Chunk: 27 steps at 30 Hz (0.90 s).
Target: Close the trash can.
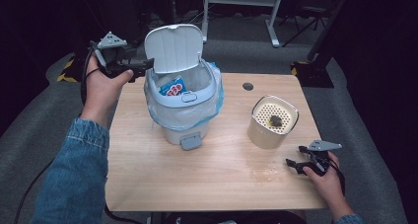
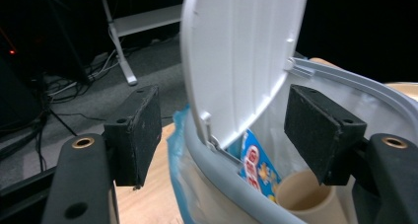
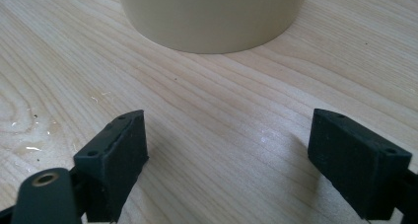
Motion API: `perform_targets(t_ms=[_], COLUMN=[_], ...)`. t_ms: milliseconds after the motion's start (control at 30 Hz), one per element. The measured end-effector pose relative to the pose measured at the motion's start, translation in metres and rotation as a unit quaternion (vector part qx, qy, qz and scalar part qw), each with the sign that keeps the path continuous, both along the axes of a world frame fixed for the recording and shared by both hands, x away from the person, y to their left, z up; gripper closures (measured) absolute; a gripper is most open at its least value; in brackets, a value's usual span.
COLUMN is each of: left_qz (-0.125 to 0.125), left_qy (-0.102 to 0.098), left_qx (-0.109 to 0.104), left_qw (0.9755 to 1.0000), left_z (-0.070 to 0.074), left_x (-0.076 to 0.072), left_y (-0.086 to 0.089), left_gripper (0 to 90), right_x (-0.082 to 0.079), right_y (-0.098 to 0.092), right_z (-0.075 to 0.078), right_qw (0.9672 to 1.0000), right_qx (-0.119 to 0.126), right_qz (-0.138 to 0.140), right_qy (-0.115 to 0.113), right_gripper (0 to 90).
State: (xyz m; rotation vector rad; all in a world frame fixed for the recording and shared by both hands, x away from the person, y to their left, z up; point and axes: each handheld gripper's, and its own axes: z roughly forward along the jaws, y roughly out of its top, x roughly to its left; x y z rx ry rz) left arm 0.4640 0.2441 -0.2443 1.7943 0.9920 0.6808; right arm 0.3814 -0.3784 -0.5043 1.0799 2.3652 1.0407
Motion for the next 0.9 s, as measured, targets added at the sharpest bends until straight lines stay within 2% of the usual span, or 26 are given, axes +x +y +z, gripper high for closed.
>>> perform_targets(t_ms=[133,267,333,400,500,700,833,900], left_qz=[0.008,0.008,-0.004,-0.029,-0.032,-0.056,-0.071,-0.083], left_qy=[-0.01,-0.02,-0.02,-0.016,-0.016,-0.007,-0.003,-0.005], left_qx=[0.007,0.003,-0.006,-0.015,0.001,-0.006,0.004,-0.002], left_qw=[0.9999,0.9998,0.9998,0.9993,0.9993,0.9984,0.9975,0.9966], left_z=[0.002,0.003,0.003,0.004,0.006,0.009,0.008,0.004], left_x=[0.008,0.015,0.017,0.016,0.013,0.0,-0.014,-0.023], left_y=[-0.002,-0.006,-0.008,-0.011,-0.015,-0.014,-0.019,-0.021], left_gripper=[31.9,33.9,34.8,41.1,39.5,42.0,40.5,40.1], right_x=[0.0,0.0,0.0,0.0,0.0,0.0,0.0,0.0], right_y=[0.0,0.0,0.0,0.0,0.0,0.0,0.0,0.0], right_z=[0.0,0.0,0.0,0.0,0.0,0.0,0.0,0.0], right_qw=[1.0,1.0,1.0,1.0,1.0,1.0,1.0,1.0], right_qx=[0.001,0.0,0.0,0.0,0.0,0.0,0.0,0.0], right_qz=[0.0,0.0,0.0,0.0,0.0,0.0,0.0,0.0], right_qy=[0.0,0.0,0.0,0.0,0.0,0.0,0.0,0.0], right_gripper=[15.3,15.3,15.3,15.3,15.3,15.3,15.3,15.3])
